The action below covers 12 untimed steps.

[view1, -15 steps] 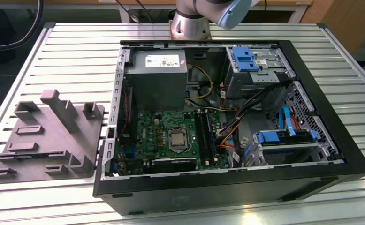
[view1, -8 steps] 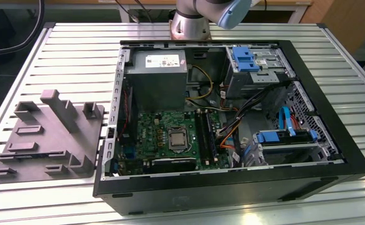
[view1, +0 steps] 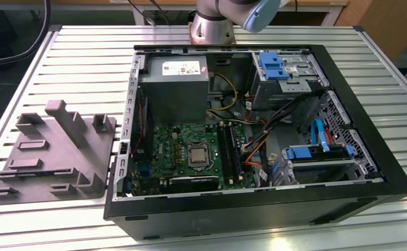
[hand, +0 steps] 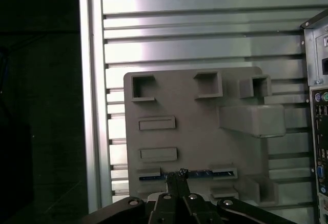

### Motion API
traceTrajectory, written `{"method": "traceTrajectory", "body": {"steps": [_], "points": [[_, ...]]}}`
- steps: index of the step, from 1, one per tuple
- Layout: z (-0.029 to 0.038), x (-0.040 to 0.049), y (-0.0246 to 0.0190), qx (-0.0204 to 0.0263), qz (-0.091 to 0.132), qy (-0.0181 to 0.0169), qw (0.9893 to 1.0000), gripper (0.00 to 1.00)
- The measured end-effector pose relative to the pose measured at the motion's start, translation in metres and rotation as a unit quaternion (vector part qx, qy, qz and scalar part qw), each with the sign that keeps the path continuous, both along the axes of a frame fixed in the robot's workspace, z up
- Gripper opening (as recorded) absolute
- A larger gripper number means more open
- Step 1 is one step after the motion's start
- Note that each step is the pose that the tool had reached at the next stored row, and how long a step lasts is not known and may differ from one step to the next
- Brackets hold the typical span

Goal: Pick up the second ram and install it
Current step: 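Reach for the second ram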

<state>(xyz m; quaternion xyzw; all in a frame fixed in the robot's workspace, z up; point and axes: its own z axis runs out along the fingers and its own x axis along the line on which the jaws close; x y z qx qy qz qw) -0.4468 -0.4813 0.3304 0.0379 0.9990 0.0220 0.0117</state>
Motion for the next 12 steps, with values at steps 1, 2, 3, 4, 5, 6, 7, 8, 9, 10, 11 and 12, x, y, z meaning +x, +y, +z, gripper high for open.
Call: {"method": "traceTrajectory", "body": {"steps": [1,2,3,4,5,6,7,8,9,10,11,12], "points": [[-0.0005,0.0,0.0,0.0,0.0,0.0,1.0,0.11],[-0.001,0.0,-0.0001,0.0,0.0,-0.0001,1.0,0.11],[-0.0014,-0.0001,-0.0001,0.0,0.0,-0.0001,1.0,0.11],[-0.0019,-0.0001,-0.0002,0.0001,0.0,-0.0001,1.0,0.11],[-0.0025,-0.0001,-0.0002,0.0,0.0,-0.0001,1.0,0.11],[-0.0031,-0.0001,-0.0003,0.0,0.0,-0.0001,1.0,0.11],[-0.0037,-0.0002,-0.0005,0.0,0.0,-0.0001,1.0,0.11],[-0.0043,-0.0001,-0.0006,0.0,0.0,0.0,1.0,0.11],[-0.005,-0.0001,-0.0007,0.0,0.0,0.0,1.0,0.11],[-0.0056,-0.0002,-0.0009,0.0,0.0,0.0,1.0,0.11],[-0.0063,-0.0002,-0.0011,0.0,0.0,0.0001,1.0,0.11],[-0.007,-0.0002,-0.0013,0.0,0.0,0.0001,1.0,0.11]]}}
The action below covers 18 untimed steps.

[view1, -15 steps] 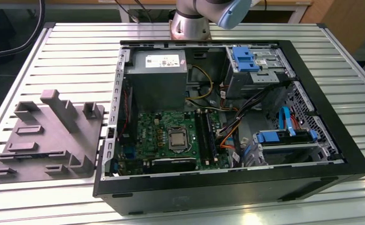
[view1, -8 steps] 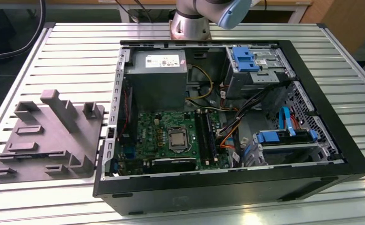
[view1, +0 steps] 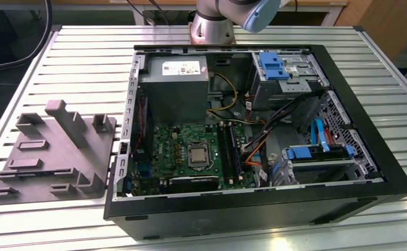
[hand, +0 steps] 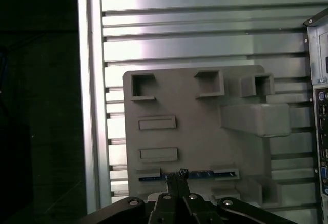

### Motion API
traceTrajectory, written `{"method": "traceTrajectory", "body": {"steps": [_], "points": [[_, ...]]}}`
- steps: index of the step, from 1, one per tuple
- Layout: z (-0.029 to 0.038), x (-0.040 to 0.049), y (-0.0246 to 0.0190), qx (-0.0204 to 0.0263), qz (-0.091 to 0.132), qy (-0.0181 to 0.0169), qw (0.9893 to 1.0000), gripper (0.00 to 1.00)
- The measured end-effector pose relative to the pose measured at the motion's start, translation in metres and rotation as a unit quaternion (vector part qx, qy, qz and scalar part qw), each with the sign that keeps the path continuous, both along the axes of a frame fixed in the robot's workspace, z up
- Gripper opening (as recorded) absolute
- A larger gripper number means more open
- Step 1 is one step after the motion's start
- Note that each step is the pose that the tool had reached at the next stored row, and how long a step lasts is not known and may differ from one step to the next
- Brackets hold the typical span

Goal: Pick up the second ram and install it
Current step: 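Reach for the second ram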

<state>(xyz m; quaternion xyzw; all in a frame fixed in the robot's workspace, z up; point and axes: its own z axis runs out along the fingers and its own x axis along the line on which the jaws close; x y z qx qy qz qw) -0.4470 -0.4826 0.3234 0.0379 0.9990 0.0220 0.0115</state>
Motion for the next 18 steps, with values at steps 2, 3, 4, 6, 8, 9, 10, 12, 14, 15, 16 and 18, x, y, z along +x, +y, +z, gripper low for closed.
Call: {"method": "traceTrajectory", "body": {"steps": [2,3,4,6,8,9,10,12,14,15,16,18], "points": [[-0.0014,0.0,-0.0003,0.0,0.0,0.0001,1.0,0.11],[-0.0021,-0.0001,-0.0005,0.0,0.0,0.0001,1.0,0.11],[-0.0028,-0.0001,-0.0007,0.0,0.0,0.0001,1.0,0.11],[-0.0039,-0.0001,-0.001,0.0,0.0,0.0002,1.0,0.11],[-0.0049,-0.0002,-0.0015,0.0,0.0,0.0002,1.0,0.11],[-0.0055,-0.0002,-0.0018,0.0,0.0,0.0002,1.0,0.11],[-0.006,-0.0002,-0.0021,0.0,0.0,0.0002,1.0,0.11],[-0.0072,-0.0002,-0.0029,0.0001,0.0,0.0001,1.0,0.11],[-0.0082,-0.0002,-0.0038,0.0,0.0,0.0002,1.0,0.11],[-0.0087,-0.0003,-0.0043,0.0,0.0,0.0002,1.0,0.11],[-0.0092,-0.0003,-0.0047,0.0,0.0,0.0002,1.0,0.11],[-0.0101,-0.0003,-0.0055,0.0,0.0,0.0003,1.0,0.11]]}}
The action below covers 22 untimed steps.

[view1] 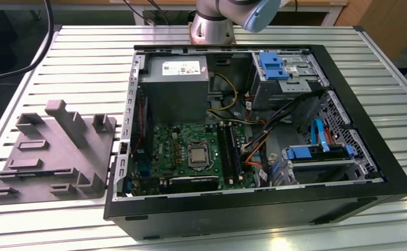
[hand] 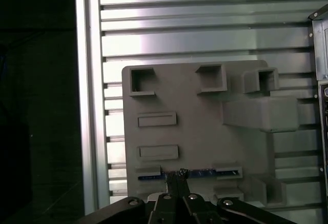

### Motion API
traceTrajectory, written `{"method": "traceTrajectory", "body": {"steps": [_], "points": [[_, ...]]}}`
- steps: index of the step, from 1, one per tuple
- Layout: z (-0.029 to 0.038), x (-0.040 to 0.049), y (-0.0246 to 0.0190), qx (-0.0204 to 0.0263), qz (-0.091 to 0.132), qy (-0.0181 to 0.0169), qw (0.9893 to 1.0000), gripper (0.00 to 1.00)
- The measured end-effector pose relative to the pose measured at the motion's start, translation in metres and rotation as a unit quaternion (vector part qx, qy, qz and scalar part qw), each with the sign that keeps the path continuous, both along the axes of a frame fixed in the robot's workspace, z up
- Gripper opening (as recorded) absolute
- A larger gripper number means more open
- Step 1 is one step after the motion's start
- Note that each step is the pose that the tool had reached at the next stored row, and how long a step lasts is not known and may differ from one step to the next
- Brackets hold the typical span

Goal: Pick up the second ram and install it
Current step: 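Reach for the second ram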

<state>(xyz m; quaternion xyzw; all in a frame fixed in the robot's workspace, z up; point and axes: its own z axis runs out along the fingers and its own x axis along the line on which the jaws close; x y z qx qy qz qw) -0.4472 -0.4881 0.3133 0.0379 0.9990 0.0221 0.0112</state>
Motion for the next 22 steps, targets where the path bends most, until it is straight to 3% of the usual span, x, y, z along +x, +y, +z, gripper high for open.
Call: {"method": "traceTrajectory", "body": {"steps": [22], "points": [[-0.01,0.0004,-0.005,-0.0001,0.0,0.0017,1.0,0.11]]}}
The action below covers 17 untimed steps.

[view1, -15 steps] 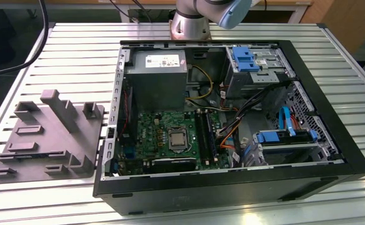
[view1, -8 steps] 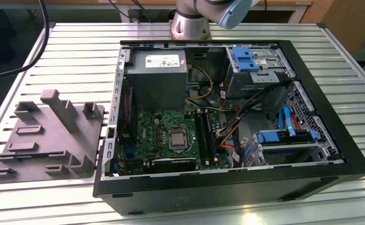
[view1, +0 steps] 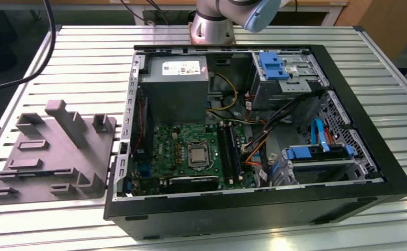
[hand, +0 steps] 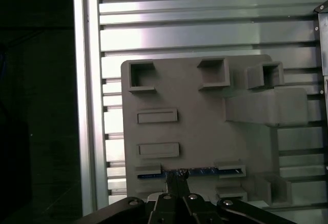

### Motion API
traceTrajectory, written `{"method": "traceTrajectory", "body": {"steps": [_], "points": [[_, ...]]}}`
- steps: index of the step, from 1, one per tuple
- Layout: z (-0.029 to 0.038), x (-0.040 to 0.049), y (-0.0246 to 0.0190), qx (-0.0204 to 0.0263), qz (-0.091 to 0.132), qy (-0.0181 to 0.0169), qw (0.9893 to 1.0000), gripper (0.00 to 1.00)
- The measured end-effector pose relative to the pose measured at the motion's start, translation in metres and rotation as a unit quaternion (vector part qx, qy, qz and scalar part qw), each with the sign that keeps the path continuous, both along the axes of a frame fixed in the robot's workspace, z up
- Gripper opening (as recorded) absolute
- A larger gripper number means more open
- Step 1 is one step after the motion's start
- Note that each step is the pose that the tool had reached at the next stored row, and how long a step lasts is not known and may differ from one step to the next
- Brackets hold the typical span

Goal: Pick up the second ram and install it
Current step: 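Reach for the second ram, then pick up the second ram and move it above second insertion slot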

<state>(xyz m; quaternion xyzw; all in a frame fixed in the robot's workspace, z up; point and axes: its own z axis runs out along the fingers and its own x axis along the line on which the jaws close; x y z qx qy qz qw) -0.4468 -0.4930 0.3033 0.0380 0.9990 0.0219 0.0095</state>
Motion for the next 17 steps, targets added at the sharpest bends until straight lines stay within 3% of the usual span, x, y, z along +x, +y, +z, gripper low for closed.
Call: {"method": "traceTrajectory", "body": {"steps": [17], "points": [[-0.0017,0.0005,-0.0001,0.0,0.0,0.0,1.0,0.11]]}}
